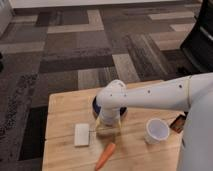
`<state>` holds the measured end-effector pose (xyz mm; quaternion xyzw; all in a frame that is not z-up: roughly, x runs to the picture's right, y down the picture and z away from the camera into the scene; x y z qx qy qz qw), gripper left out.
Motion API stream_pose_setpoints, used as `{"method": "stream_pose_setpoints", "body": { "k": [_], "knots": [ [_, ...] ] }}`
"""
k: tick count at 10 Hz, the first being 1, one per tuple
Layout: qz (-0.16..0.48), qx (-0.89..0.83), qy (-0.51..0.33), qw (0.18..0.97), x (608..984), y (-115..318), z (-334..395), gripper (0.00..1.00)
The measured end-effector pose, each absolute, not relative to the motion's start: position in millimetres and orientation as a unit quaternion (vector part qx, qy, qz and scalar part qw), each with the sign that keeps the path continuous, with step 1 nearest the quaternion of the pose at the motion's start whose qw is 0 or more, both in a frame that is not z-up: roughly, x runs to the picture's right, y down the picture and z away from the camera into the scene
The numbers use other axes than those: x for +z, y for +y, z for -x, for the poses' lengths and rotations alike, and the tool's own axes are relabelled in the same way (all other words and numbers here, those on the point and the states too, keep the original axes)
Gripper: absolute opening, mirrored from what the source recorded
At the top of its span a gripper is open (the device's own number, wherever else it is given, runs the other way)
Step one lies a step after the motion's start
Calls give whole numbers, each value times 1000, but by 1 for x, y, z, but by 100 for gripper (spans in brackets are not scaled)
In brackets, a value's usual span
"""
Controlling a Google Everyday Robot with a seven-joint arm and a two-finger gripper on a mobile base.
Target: Push the ceramic bowl across the table
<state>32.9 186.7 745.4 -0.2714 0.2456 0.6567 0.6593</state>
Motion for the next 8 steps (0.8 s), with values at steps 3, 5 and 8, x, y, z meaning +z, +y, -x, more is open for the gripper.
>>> {"method": "stream_pose_setpoints", "body": {
  "k": [3, 5, 8],
  "knots": [
    [268, 652, 255, 662, 762, 175, -47, 65],
    [267, 650, 245, 668, 775, 159, -45, 65],
    [260, 640, 226, 687, 799, 121, -38, 65]
  ]
}}
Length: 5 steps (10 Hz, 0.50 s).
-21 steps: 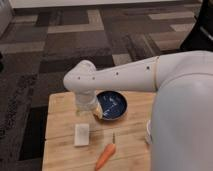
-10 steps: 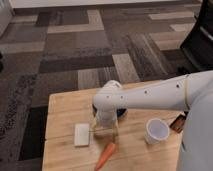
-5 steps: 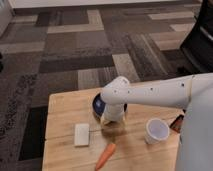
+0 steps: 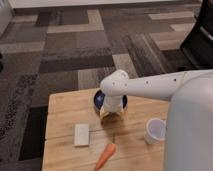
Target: Push the ceramic bowl across the table
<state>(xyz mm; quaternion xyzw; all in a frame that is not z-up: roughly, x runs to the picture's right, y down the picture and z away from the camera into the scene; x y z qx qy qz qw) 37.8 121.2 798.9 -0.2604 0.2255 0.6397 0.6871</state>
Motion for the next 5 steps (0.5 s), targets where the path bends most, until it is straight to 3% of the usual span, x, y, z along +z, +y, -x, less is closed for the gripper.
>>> {"method": "stream_pose_setpoints", "body": {
  "k": [5],
  "knots": [
    [244, 640, 247, 686, 816, 75, -77, 65]
  ]
}}
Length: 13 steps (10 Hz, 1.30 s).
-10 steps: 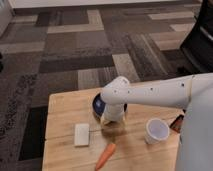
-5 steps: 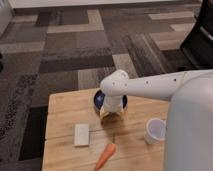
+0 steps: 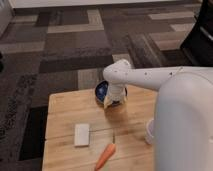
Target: Push the ceramic bowl across the table
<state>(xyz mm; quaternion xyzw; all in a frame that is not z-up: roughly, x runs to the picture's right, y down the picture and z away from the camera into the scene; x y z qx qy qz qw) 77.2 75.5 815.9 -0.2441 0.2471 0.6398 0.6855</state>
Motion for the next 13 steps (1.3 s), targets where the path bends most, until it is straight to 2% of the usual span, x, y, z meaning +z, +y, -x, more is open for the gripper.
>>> {"method": "stream_pose_setpoints", "body": {
  "k": [4, 13],
  "knots": [
    [242, 623, 248, 701, 790, 70, -57, 65],
    [240, 625, 249, 700, 791, 71, -59, 65]
  ]
}}
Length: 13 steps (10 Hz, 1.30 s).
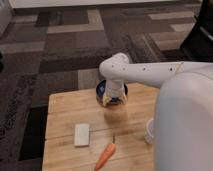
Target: Push the ceramic bowl across the table
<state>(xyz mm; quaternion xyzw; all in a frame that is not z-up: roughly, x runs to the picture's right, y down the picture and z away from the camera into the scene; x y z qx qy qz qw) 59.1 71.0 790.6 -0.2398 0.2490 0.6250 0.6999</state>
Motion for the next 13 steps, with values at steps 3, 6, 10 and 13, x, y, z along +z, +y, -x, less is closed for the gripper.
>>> {"method": "stream_pose_setpoints", "body": {
  "k": [3, 6, 10, 13],
  "knots": [
    [238, 639, 249, 688, 791, 80, -64, 65],
    [258, 641, 250, 678, 794, 99, -63, 65],
    [271, 620, 247, 693, 819, 97, -64, 65],
    [250, 603, 243, 718, 849, 65, -72, 65]
  ]
}}
